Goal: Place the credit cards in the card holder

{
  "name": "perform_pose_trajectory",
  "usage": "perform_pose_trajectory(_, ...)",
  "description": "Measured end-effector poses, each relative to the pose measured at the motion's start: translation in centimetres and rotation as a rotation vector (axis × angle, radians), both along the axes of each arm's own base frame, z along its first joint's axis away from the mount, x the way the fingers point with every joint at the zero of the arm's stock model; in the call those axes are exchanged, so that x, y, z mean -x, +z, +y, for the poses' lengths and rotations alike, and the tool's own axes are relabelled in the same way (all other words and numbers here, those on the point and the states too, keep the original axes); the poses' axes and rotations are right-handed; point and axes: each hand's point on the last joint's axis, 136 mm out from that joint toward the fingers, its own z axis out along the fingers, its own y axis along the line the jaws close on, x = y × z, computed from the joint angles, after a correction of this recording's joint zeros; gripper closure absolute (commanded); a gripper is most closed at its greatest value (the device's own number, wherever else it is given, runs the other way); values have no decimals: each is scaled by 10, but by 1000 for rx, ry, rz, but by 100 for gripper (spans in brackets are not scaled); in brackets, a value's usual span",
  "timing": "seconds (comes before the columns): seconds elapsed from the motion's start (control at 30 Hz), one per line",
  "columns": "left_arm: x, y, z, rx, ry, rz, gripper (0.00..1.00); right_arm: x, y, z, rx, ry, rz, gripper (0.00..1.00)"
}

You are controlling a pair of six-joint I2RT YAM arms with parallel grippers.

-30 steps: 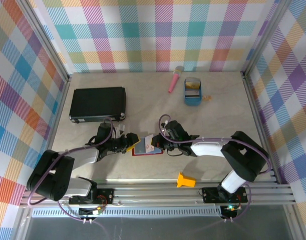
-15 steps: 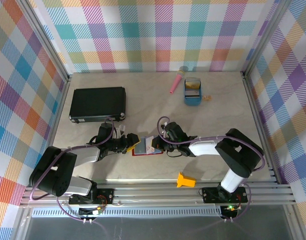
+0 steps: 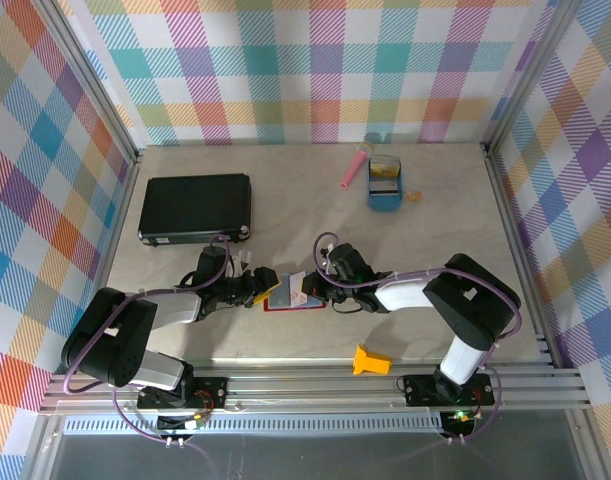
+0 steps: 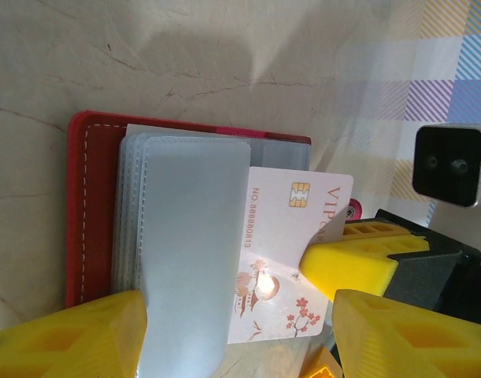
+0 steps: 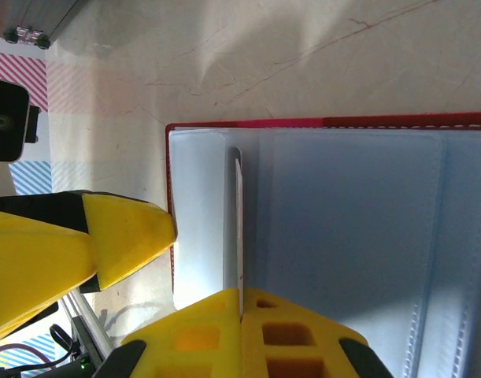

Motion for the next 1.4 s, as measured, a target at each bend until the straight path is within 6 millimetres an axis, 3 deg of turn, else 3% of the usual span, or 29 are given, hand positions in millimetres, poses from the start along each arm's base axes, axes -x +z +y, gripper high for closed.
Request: perform_pose_trajectory(1.4, 1, -2, 5, -42, 2, -25, 37, -5, -7, 11, -68, -26, 42, 100)
